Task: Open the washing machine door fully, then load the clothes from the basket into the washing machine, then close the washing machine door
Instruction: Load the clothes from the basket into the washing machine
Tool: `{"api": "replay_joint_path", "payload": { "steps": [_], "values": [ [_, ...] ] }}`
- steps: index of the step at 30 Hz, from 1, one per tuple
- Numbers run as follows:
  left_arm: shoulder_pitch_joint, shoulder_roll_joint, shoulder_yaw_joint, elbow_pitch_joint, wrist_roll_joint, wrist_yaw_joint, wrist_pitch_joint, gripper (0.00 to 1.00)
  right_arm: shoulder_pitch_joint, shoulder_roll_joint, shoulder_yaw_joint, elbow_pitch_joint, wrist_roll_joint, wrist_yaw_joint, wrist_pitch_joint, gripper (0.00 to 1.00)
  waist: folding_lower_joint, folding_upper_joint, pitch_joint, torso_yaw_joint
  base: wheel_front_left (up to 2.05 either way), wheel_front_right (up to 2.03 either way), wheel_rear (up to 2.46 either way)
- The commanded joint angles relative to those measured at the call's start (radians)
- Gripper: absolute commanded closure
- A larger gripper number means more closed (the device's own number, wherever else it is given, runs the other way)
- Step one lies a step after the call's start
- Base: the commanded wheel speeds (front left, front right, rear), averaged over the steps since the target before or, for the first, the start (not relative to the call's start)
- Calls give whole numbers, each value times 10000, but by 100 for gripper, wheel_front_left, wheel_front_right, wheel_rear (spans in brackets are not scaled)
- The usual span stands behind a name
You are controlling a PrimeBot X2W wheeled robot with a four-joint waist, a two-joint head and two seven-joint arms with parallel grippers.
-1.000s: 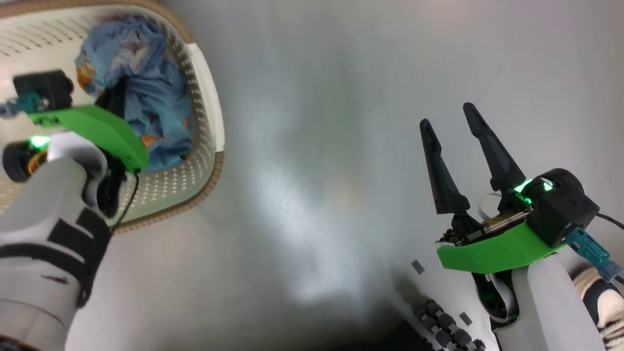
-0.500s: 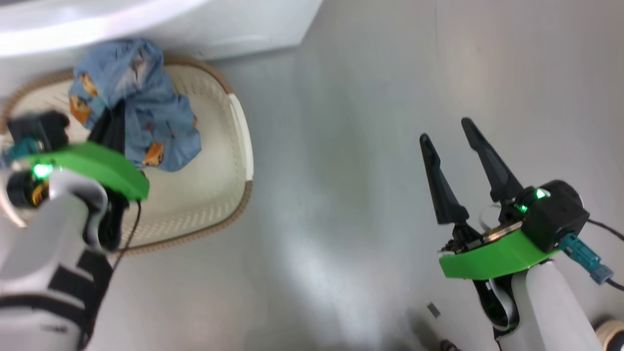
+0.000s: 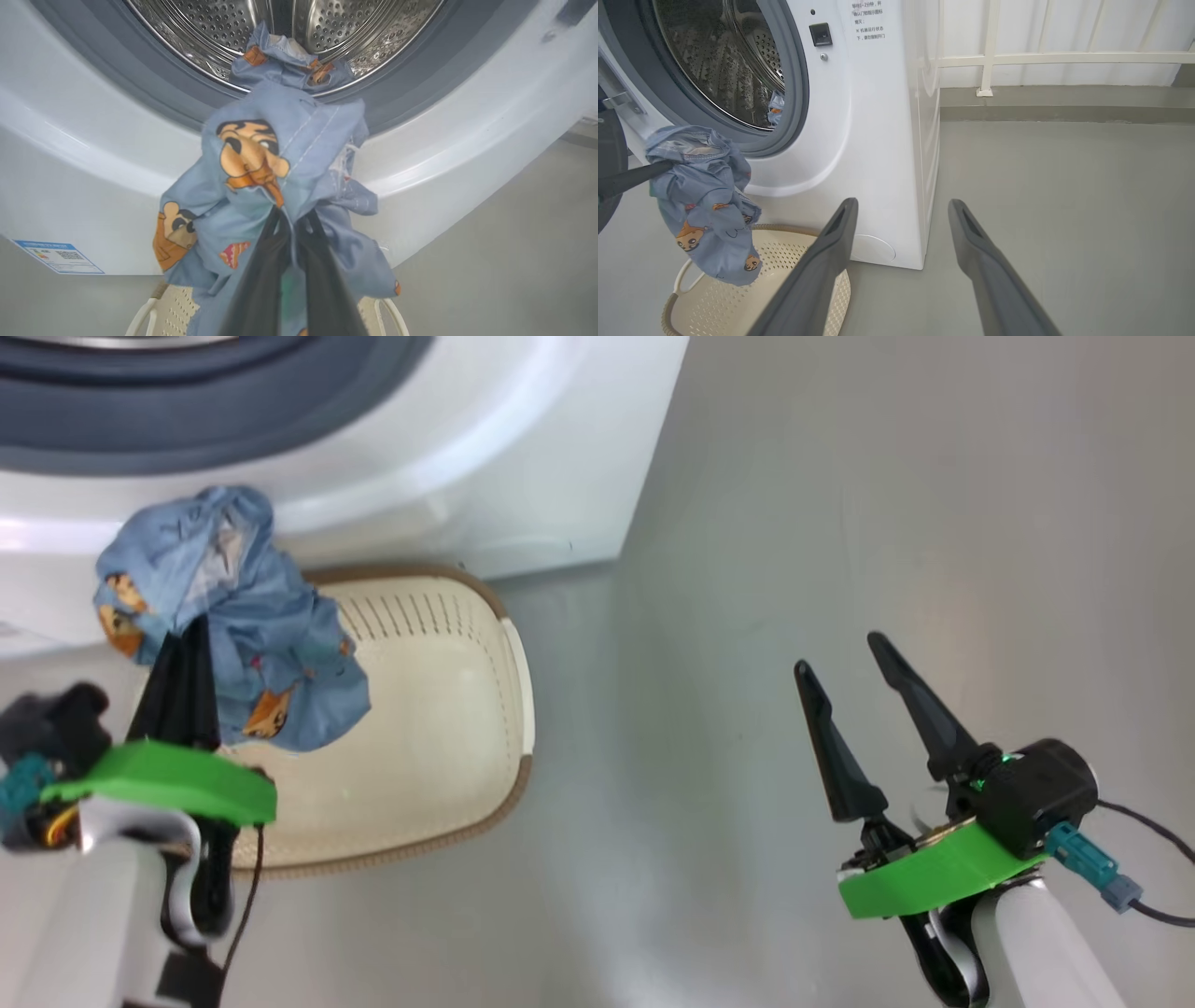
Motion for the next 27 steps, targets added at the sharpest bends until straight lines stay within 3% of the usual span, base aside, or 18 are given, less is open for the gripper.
{"api": "replay_joint_path", "payload": {
  "steps": [1, 11, 27],
  "values": [
    [251, 224, 466, -406, 170, 37, -64, 100, 248, -14, 283, -182, 99, 16, -46, 0, 0, 0, -714, 203, 0, 0, 0],
    [1569, -300, 1637, -2391, 1635, -24, -64, 100, 719, -46, 434, 97, 245, 16, -46, 0, 0, 0, -2001, 337, 0, 0, 0],
    [3654, -290, 2293, -3815, 2903, 226, -64, 100, 1455, -112, 508, 175, 329, 16, -46, 0, 0, 0, -3487, 377, 0, 0, 0]
  ]
}}
